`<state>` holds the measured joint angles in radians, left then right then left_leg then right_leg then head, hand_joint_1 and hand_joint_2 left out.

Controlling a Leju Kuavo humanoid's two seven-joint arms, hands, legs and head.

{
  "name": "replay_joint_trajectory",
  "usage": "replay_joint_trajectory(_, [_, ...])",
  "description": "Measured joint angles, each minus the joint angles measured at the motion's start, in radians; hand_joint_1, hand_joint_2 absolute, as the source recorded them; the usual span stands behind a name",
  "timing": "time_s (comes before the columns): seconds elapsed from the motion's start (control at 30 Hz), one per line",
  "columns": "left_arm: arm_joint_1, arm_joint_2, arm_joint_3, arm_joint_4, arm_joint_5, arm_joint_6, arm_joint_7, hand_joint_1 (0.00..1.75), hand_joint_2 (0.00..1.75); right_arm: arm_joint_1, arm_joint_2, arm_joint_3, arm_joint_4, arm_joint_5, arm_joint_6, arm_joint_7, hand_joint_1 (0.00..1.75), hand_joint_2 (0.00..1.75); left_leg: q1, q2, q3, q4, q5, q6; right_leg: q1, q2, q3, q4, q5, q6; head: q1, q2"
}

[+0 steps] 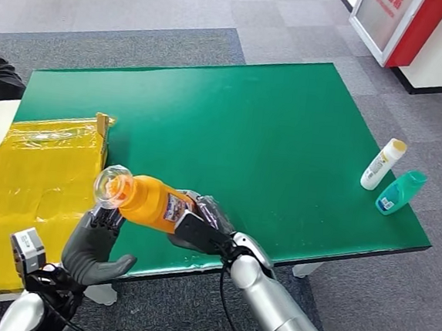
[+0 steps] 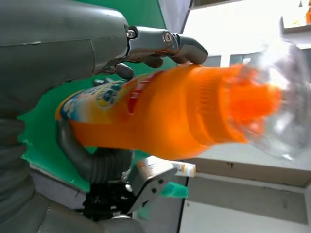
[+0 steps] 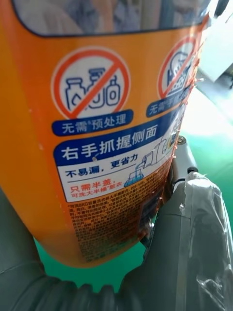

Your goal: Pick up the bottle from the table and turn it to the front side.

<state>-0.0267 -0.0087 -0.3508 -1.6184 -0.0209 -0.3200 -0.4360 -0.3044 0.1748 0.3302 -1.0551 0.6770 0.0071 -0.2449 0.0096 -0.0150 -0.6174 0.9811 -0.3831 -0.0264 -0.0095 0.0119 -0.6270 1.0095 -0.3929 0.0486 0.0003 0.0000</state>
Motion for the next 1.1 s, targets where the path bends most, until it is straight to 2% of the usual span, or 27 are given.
replay_joint_trajectory(0.13, [0.014, -0.038, 0.018, -0.037, -0.089, 0.059, 0.025, 0.0, 1.75, 0.031, 0.004, -0.006, -0.008, 0.023, 0.006, 0.008, 1.75, 1.75, 0.0, 0.0, 0.0, 0.0, 0.0, 0.0, 0.0, 0.0, 0.0, 0.0, 0.0, 0.0, 0.0, 0.0])
replay_joint_trajectory(0.27, [0.017, -0.073, 0.04, -0.063, -0.115, 0.076, 0.04, 0.0, 1.75, 0.061, 0.006, -0.007, -0.028, 0.038, 0.016, 0.011, 1.75, 1.75, 0.0, 0.0, 0.0, 0.0, 0.0, 0.0, 0.0, 0.0, 0.0, 0.0, 0.0, 0.0, 0.0, 0.0])
replay_joint_trajectory(0.53, [0.018, -0.087, 0.077, -0.061, -0.033, 0.002, 0.047, 0.0, 1.75, 0.084, 0.012, 0.01, -0.049, 0.044, 0.036, -0.001, 1.75, 1.75, 0.0, 0.0, 0.0, 0.0, 0.0, 0.0, 0.0, 0.0, 0.0, 0.0, 0.0, 0.0, 0.0, 0.0])
replay_joint_trajectory(0.67, [0.018, -0.067, 0.087, -0.025, 0.066, -0.067, 0.039, 0.0, 1.75, 0.078, 0.012, 0.033, -0.05, 0.031, 0.04, -0.017, 1.75, 1.75, 0.0, 0.0, 0.0, 0.0, 0.0, 0.0, 0.0, 0.0, 0.0, 0.0, 0.0, 0.0, 0.0, 0.0])
replay_joint_trajectory(0.87, [0.021, -0.004, 0.087, 0.05, 0.163, -0.146, 0.006, 0.0, 1.75, 0.058, 0.012, 0.068, -0.05, 0.004, 0.04, -0.034, 1.75, 1.75, 0.0, 0.0, 0.0, 0.0, 0.0, 0.0, 0.0, 0.0, 0.0, 0.0, 0.0, 0.0, 0.0, 0.0])
replay_joint_trajectory(1.1, [0.02, 0.05, 0.079, 0.108, 0.187, -0.165, -0.005, 0.0, 1.75, 0.046, 0.012, 0.107, -0.051, -0.018, 0.039, -0.043, 1.75, 1.75, 0.0, 0.001, 0.0, 0.0, 0.0, 0.0, 0.0, 0.0, 0.0, 0.0, 0.0, 0.0, 0.0, 0.0])
